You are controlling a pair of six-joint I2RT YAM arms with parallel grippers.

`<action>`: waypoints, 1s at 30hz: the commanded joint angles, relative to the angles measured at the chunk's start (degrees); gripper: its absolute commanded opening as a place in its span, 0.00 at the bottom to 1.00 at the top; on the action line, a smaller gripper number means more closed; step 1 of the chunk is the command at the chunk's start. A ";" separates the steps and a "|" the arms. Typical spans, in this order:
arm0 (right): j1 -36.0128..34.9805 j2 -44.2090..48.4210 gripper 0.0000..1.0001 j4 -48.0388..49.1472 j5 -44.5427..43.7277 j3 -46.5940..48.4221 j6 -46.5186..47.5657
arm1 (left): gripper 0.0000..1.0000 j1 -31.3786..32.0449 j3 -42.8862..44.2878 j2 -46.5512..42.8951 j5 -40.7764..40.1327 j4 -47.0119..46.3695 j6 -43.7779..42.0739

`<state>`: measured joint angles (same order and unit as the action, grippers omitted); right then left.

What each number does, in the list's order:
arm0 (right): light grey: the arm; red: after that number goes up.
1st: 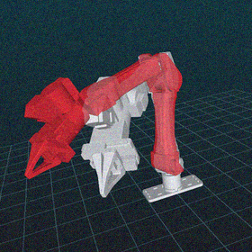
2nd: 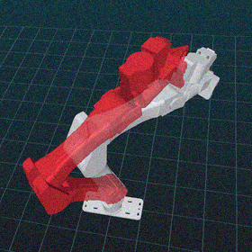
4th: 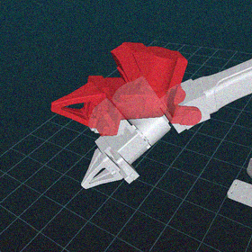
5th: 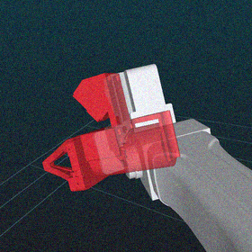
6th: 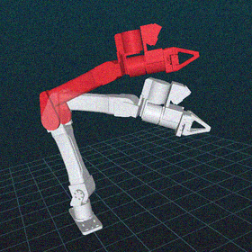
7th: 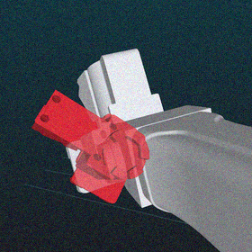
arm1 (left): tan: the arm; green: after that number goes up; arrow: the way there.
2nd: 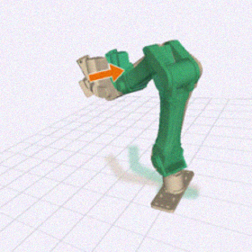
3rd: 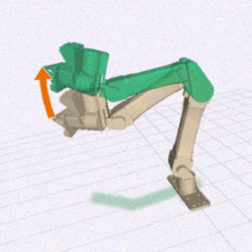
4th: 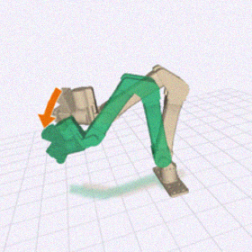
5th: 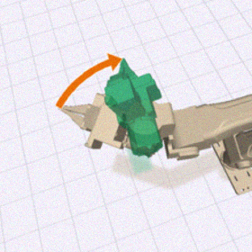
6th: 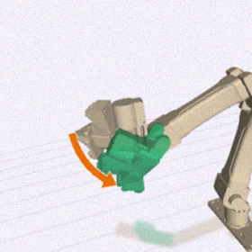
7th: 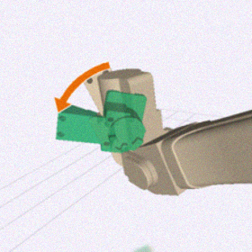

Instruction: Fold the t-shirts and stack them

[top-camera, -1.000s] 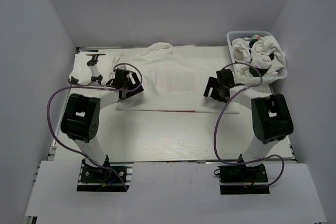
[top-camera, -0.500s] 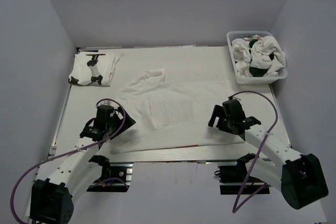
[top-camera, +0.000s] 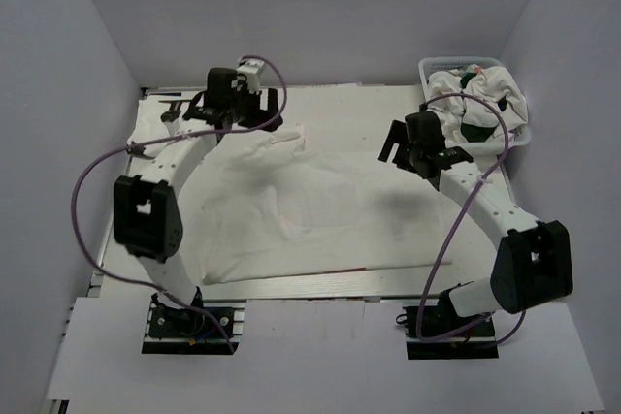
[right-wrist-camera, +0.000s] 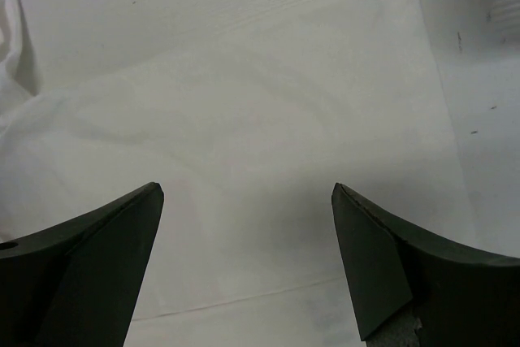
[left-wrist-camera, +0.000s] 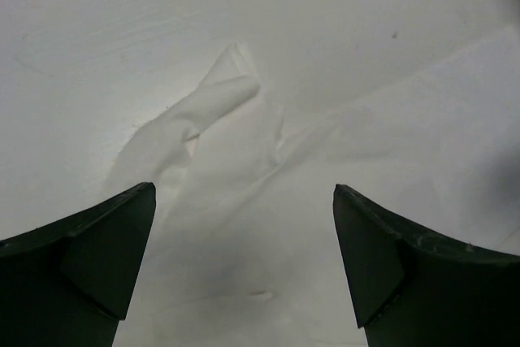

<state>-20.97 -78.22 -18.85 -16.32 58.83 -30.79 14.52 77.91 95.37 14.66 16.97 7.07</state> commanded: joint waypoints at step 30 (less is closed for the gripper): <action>7.26 -20.40 0.88 -1.98 2.96 12.53 6.08 | 0.39 0.68 51.03 51.14 2.75 10.46 -23.34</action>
<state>-13.93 -98.13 -20.93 -12.95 68.25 -25.26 15.97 127.52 146.74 21.06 30.70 -18.74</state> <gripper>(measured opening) 0.890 0.415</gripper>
